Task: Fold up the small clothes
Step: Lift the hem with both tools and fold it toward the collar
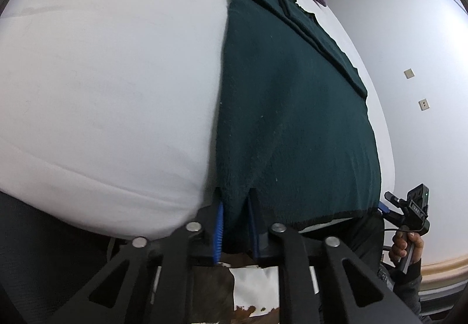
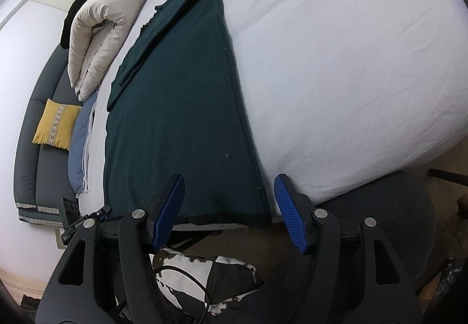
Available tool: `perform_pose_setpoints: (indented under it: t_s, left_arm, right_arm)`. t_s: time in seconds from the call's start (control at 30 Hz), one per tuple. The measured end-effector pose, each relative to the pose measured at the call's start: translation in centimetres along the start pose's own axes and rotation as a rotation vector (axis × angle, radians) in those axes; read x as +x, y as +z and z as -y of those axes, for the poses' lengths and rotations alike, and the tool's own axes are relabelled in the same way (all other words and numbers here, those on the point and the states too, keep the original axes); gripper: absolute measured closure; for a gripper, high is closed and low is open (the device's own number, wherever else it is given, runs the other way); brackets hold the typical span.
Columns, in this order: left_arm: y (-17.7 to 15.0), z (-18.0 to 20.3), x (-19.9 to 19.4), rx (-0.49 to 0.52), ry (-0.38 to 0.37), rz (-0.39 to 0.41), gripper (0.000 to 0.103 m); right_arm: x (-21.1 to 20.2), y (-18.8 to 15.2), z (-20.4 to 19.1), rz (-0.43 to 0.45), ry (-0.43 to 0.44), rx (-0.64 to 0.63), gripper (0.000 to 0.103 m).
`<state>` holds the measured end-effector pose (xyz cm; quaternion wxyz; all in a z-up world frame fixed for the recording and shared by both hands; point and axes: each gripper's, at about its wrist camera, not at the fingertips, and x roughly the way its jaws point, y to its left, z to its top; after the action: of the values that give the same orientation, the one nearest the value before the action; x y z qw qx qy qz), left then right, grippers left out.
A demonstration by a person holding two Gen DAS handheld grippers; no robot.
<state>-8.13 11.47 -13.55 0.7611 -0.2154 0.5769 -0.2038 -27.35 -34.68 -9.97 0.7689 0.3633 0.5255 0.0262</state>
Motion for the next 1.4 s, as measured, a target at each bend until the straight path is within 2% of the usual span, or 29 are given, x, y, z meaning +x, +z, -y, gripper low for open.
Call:
perform_pose_setpoints:
  t_s: [0.17,0.27,0.33,0.47,0.53,0.6,0.83,0.97,1.2,1.4]
  left_arm:
    - [-0.1,0.1,-0.1,0.005,0.007,0.006,0.093]
    - [-0.2,0.1,-0.1,0.006,0.007,0.011,0.093]
    - [-0.1,0.2,0.0,0.005,0.007,0.013,0.093]
    - [0.0,0.0,-0.2,-0.003,-0.007,0.017,0.094]
    - [-0.1,-0.3,-0.5,-0.016,-0.023,0.022,0.094]
    - [-0.1,-0.5,-0.7,-0.026,-0.036,0.027,0.094]
    - [0.0,-0.7,-2.2,-0.088,-0.129,0.067,0.094]
    - [0.2,-0.8,-2.9,-0.109,-0.155,0.089,0.094]
    - [0.2,-0.7,-4.2,-0.153,-0.255,0.119,0.094]
    - [1.1,0.0,-5.6,-0.151,-0.299,0.142,0.094]
  right_arm:
    - [0.7,0.5,-0.5,-0.035,-0.033,-0.015,0.043]
    - [1.0,0.4,-0.6,-0.059,-0.048,-0.014,0.055]
    - [1.1,0.2,-0.2,-0.073,-0.039,0.003,0.067]
    - [0.9,-0.4,0.7,-0.066,-0.005,0.031,0.079]
    - [0.7,-0.6,0.9,-0.06,0.014,0.031,0.091]
    - [0.6,-0.8,1.0,-0.049,0.016,0.025,0.094]
    - [-1.4,-0.9,1.1,0.043,0.045,0.031,0.097]
    - [-2.8,-0.7,1.4,0.08,0.069,0.04,0.097]
    - [-4.3,-0.6,1.0,0.095,0.115,0.033,0.097]
    - [-5.7,-0.2,-0.4,0.121,0.171,0.031,0.097]
